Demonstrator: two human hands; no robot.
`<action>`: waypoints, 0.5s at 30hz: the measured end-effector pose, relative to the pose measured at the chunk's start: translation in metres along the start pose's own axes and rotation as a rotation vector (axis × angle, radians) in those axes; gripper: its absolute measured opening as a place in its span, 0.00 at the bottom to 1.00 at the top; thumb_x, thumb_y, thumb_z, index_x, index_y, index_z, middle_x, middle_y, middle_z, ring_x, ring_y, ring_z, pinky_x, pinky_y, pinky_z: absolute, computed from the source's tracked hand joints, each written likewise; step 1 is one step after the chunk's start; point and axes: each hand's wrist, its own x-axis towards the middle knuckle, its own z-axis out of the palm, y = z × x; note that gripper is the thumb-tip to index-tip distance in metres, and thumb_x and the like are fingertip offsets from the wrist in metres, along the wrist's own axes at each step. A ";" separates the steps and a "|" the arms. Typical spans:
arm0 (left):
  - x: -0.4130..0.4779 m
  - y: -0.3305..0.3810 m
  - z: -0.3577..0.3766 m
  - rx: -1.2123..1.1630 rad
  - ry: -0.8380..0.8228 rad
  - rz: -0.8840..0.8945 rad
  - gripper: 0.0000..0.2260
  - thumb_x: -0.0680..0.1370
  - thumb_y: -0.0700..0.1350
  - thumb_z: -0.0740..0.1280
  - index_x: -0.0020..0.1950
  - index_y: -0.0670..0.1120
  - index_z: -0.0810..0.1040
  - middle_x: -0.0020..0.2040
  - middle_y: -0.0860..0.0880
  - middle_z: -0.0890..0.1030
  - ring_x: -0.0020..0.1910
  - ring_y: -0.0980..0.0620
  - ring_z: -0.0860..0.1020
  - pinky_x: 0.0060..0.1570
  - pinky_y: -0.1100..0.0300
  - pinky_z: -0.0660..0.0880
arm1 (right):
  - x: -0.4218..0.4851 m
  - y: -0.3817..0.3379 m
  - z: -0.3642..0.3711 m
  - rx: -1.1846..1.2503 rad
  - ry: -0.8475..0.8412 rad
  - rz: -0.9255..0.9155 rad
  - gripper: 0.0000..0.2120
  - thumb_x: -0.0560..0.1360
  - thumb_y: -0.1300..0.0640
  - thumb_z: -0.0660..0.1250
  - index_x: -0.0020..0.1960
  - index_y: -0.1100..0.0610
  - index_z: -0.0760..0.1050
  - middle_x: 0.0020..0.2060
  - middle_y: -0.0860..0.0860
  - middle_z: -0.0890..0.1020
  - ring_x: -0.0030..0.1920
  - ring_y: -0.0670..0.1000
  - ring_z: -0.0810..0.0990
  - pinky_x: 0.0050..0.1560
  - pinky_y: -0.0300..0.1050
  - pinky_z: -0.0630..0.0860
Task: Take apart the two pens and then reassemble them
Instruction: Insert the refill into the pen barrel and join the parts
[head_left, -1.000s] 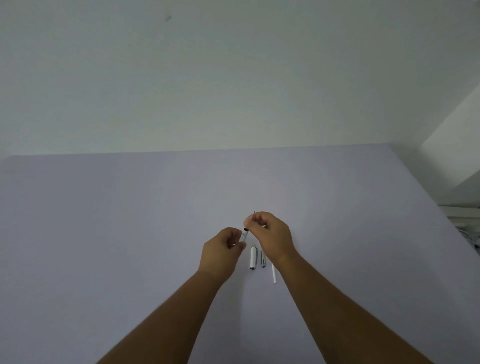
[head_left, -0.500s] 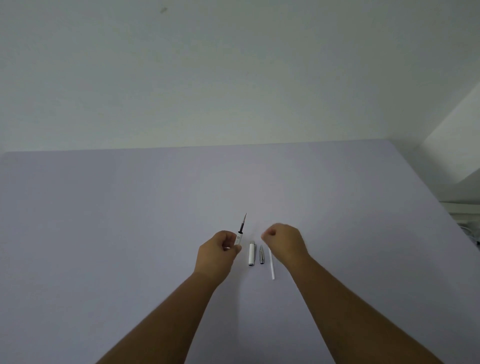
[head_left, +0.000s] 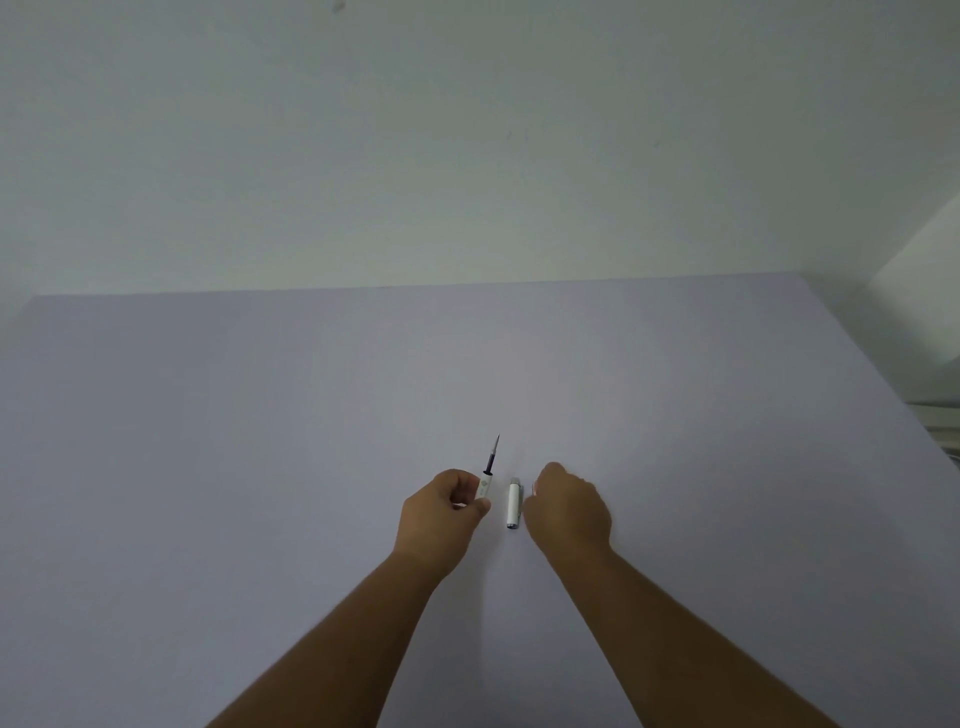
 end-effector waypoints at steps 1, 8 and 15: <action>0.000 0.000 0.000 -0.001 0.002 0.001 0.04 0.74 0.45 0.70 0.47 0.51 0.78 0.45 0.51 0.81 0.40 0.56 0.77 0.39 0.64 0.74 | 0.000 -0.002 -0.004 0.121 0.029 0.013 0.11 0.75 0.56 0.61 0.56 0.56 0.74 0.50 0.54 0.81 0.52 0.57 0.78 0.45 0.45 0.72; -0.003 0.006 -0.003 0.015 0.002 0.017 0.04 0.74 0.45 0.69 0.47 0.51 0.77 0.45 0.49 0.80 0.41 0.52 0.76 0.40 0.63 0.73 | 0.005 -0.030 -0.050 1.036 0.020 -0.001 0.08 0.75 0.52 0.65 0.38 0.46 0.78 0.27 0.39 0.80 0.32 0.42 0.74 0.33 0.33 0.73; -0.008 0.023 -0.005 0.009 -0.010 0.059 0.03 0.74 0.44 0.69 0.48 0.50 0.78 0.44 0.49 0.80 0.40 0.52 0.76 0.38 0.63 0.73 | 0.005 -0.034 -0.071 1.012 -0.040 -0.064 0.13 0.72 0.54 0.69 0.30 0.45 0.80 0.30 0.38 0.81 0.36 0.41 0.77 0.45 0.40 0.74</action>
